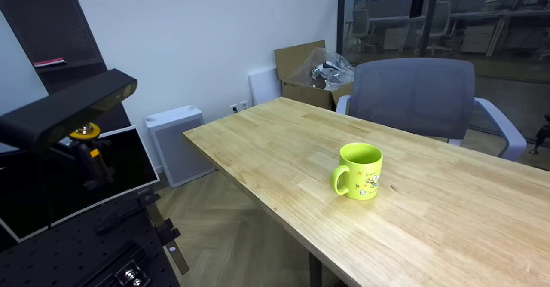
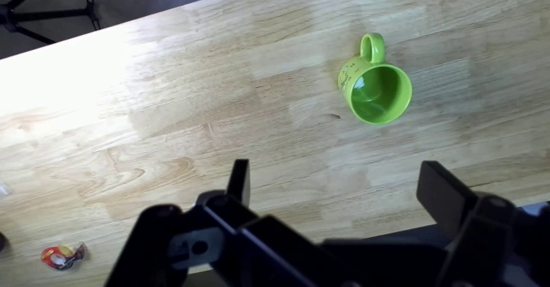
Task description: Move the green cup to the right
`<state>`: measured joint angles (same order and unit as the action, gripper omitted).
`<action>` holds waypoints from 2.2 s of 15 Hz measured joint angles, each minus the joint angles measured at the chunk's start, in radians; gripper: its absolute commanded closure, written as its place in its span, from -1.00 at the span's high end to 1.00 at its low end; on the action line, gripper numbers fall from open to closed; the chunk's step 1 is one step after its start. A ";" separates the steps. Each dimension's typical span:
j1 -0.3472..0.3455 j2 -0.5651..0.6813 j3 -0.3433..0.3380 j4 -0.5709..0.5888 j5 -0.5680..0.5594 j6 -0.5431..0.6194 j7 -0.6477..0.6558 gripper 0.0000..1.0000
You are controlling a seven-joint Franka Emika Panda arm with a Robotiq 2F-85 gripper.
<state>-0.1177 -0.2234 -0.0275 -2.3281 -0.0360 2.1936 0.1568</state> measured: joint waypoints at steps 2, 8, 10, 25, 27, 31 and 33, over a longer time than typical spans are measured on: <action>-0.004 0.055 -0.002 0.038 -0.027 0.014 0.026 1.00; -0.004 0.176 -0.010 0.128 -0.066 0.008 0.065 1.00; -0.002 0.175 -0.010 0.127 -0.066 0.008 0.064 1.00; -0.001 0.174 -0.011 0.127 -0.066 0.008 0.064 1.00; -0.001 0.176 -0.011 0.126 -0.064 0.008 0.060 1.00; 0.007 0.204 -0.011 0.125 -0.057 0.049 0.057 1.00; 0.013 0.225 -0.011 0.124 -0.043 0.086 0.056 1.00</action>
<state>-0.1044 0.0018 -0.0383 -2.2036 -0.0787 2.2801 0.2129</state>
